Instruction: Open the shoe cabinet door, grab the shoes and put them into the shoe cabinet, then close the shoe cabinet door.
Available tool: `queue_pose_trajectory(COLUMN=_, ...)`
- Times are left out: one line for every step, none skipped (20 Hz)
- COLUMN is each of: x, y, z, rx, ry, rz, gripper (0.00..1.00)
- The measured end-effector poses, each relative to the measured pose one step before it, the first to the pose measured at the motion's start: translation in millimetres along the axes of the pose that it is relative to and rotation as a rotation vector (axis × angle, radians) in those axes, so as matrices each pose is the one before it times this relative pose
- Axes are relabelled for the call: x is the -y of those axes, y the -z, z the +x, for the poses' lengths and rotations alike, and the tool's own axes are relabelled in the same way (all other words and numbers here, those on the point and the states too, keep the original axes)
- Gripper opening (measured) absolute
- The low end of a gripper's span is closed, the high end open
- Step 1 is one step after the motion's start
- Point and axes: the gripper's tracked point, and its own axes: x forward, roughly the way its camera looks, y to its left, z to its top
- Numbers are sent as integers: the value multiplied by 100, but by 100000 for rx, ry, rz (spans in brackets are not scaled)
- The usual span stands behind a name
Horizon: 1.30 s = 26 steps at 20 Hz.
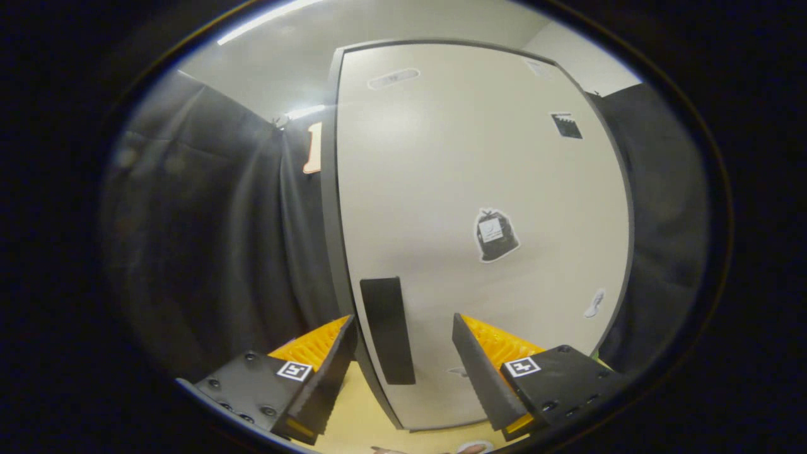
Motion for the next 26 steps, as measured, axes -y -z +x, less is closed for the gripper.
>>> queue_pose_trajectory(x=-179, y=535, z=745, rx=-1308, ry=176, rz=-349, gripper=95)
queue_pose_trajectory(x=-118, y=492, z=607, rx=-1043, ry=577, rz=-386, gripper=94)
queue_pose_trajectory(x=509, y=195, z=241, rx=100, ry=3808, rz=-826, gripper=90)
queue_pose_trajectory(x=51, y=-343, z=-84, rx=2360, ry=689, rz=-90, gripper=85)
queue_pose_trajectory(x=14, y=-428, z=38, rx=1558, ry=191, rz=414, gripper=80)
queue_pose_trajectory(x=-46, y=-183, z=88, rx=1326, ry=138, rz=537, gripper=75)
queue_pose_trajectory(x=-15, y=-157, z=-44, rx=654, ry=357, rz=243, gripper=70)
queue_pose_trajectory(x=-165, y=-255, z=-124, rx=872, ry=-461, rz=186, gripper=65)
queue_pose_trajectory(x=-38, y=-56, z=-86, rx=246, ry=361, rz=-843, gripper=60)
queue_pose_trajectory(x=-510, y=21, z=15, rx=411, ry=-1334, rz=-714, gripper=55)
queue_pose_trajectory(x=-546, y=54, z=81, rx=173, ry=-1123, rz=-1140, gripper=50)
queue_pose_trajectory(x=131, y=-108, z=-157, rx=438, ry=1147, rz=-1647, gripper=45)
queue_pose_trajectory(x=44, y=106, z=115, rx=-641, ry=691, rz=-849, gripper=41)
queue_pose_trajectory(x=-102, y=100, z=-108, rx=-207, ry=349, rz=-157, gripper=36)
queue_pose_trajectory(x=42, y=-94, z=63, rx=-166, ry=28, rz=-251, gripper=30)
queue_pose_trajectory(x=18, y=-34, z=130, rx=234, ry=-169, rz=122, gripper=25)
queue_pose_trajectory(x=-57, y=68, z=-47, rx=196, ry=-98, rz=109, gripper=20)
queue_pose_trajectory(x=19, y=-11, z=-108, rx=-203, ry=-209, rz=20, gripper=19)
queue_pose_trajectory(x=-81, y=182, z=8, rx=118, ry=-234, rz=610, gripper=19)
queue_pose_trajectory(x=77, y=-281, z=-63, rx=315, ry=-224, rz=280, gripper=18)
queue_pose_trajectory(x=-39, y=23, z=-102, rx=312, ry=-457, rz=-61, gripper=16)
queue_pose_trajectory(x=58, y=-4, z=-203, rx=-316, ry=-700, rz=292, gripper=14)
queue_pose_trajectory(x=0, y=-66, z=-234, rx=-130, ry=-814, rz=427, gripper=12)
queue_pose_trajectory(x=-46, y=-3, z=-247, rx=-183, ry=-997, rz=244, gripper=10)
queue_pose_trajectory(x=-16, y=-77, z=-333, rx=-302, ry=-960, rz=253, gripper=8)
queue_pose_trajectory(x=27, y=-1, z=-328, rx=-398, ry=-1444, rz=380, gripper=8)
